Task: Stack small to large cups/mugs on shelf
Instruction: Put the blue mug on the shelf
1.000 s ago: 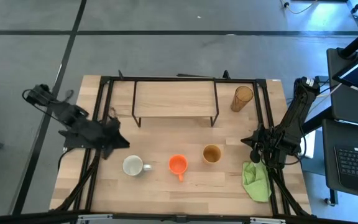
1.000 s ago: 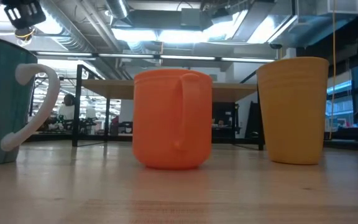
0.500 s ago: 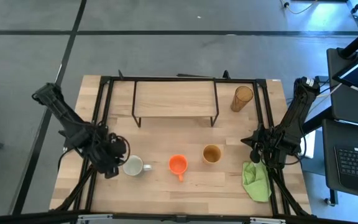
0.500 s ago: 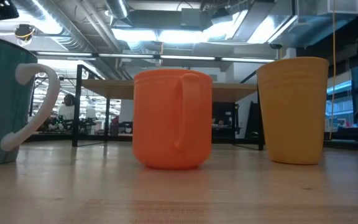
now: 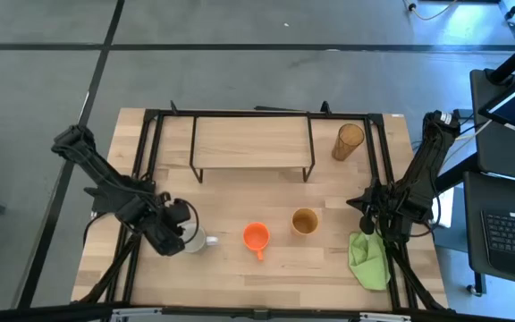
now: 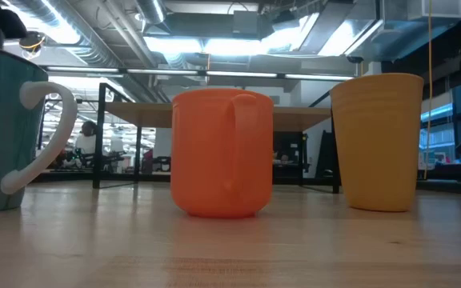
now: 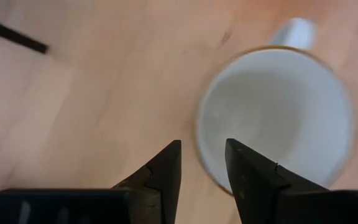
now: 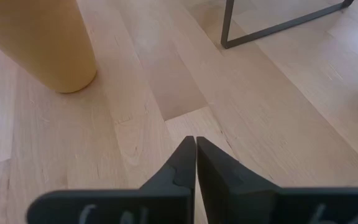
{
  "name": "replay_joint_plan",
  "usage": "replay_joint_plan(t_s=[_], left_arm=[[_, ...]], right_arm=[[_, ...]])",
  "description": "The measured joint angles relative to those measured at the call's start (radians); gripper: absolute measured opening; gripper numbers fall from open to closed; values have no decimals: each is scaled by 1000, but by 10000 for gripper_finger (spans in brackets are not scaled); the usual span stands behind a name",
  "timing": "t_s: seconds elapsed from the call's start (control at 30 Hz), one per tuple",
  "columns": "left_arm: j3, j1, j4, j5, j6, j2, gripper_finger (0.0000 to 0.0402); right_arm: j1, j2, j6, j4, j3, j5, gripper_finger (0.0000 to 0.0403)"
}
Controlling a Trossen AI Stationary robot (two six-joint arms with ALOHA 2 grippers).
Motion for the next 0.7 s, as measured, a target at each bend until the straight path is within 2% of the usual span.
replay_joint_plan(t_s=[0.3, 0.5, 0.7], left_arm=[[-45, 32, 37, 13, -26, 14, 118], [-117, 33, 177, 40, -45, 14, 118], [-124, 34, 161, 24, -44, 14, 118]], right_arm=[[0, 0, 0, 0, 0, 0, 16], [0, 0, 0, 0, 0, 0, 16], [0, 0, 0, 0, 0, 0, 16]])
